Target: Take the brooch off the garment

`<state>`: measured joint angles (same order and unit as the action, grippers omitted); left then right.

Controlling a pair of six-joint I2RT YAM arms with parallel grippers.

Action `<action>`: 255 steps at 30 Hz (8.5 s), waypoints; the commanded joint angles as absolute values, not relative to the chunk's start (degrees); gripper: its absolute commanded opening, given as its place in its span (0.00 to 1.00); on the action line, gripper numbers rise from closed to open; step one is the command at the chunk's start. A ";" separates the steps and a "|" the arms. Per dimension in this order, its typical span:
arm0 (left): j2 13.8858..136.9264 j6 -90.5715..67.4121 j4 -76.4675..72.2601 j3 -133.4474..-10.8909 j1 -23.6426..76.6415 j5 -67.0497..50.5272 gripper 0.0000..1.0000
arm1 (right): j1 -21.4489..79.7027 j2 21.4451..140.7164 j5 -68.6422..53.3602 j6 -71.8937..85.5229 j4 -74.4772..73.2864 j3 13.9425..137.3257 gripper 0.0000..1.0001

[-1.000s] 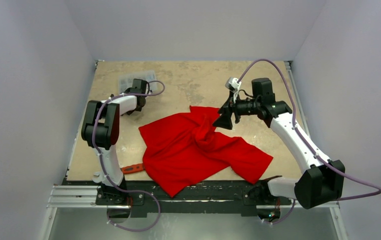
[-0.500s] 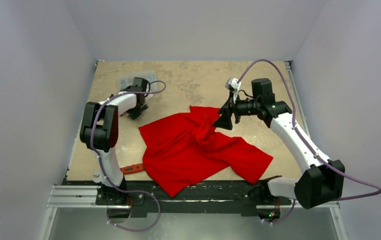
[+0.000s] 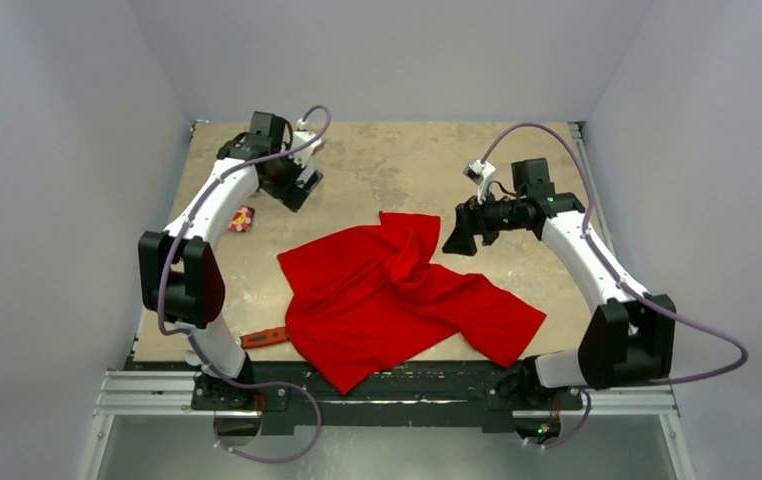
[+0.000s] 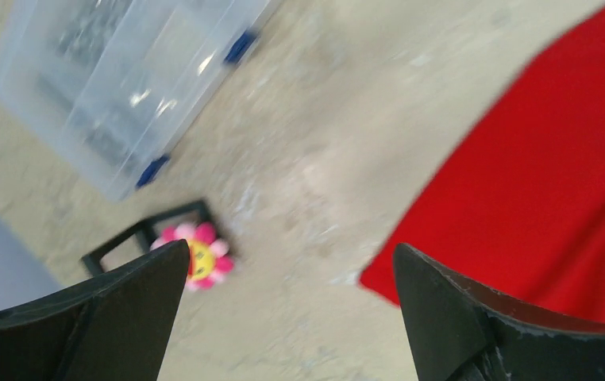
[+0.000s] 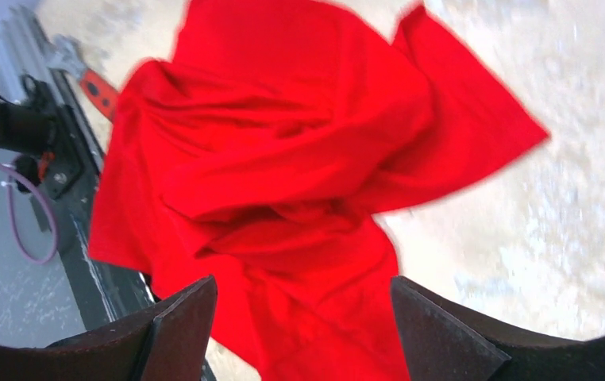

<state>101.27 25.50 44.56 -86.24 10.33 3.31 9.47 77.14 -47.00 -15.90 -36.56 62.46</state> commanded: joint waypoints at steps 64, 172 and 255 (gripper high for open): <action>105.13 12.66 46.09 -75.23 18.58 0.57 0.81 | 9.55 90.61 -19.25 -33.05 -30.04 49.72 0.75; 76.82 7.41 53.85 -73.67 11.05 -7.16 1.00 | 22.96 142.82 1.43 -34.53 -10.20 128.56 0.00; 85.49 6.59 48.40 -76.95 19.34 -14.06 1.00 | 0.87 134.16 -32.96 -19.98 -41.74 114.05 0.39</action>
<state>85.34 7.03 48.90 -74.56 19.49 -13.69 0.23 136.33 -33.15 -17.12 -39.64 115.98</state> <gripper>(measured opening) 0.998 0.391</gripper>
